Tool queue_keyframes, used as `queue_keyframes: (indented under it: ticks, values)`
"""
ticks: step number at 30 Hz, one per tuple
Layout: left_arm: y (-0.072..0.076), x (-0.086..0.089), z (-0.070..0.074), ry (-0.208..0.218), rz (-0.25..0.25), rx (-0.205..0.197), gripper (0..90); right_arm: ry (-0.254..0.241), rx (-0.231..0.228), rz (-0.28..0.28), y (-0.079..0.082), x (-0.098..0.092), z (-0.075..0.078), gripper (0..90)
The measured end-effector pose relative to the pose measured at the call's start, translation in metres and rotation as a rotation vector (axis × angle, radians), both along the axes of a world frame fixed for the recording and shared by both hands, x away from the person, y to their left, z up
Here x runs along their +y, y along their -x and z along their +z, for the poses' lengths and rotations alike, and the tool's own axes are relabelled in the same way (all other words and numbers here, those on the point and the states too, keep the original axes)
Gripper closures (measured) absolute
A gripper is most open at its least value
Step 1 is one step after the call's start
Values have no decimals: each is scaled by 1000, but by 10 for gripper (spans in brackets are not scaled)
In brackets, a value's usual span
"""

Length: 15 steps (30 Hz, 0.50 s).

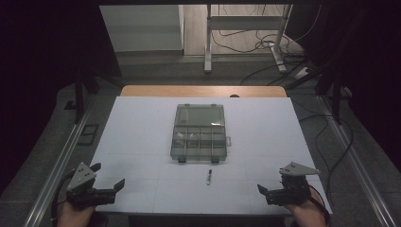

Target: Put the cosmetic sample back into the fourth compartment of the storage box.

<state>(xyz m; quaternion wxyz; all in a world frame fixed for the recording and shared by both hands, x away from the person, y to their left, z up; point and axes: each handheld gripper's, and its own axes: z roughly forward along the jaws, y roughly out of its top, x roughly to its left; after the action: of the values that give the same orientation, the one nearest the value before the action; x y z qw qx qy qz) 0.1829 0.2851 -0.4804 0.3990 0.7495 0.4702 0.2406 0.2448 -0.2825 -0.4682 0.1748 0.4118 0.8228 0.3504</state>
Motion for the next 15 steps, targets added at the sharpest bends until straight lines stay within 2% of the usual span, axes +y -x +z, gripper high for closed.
queue_keyframes:
  ticks: [6,15]
  values:
    - [0,0,0,1,-2,1,0,-25,-1,4,-1,1,0,0]
    - [0,-1,0,-4,-5,3,0,-30,0,40,-4,8,0,0]
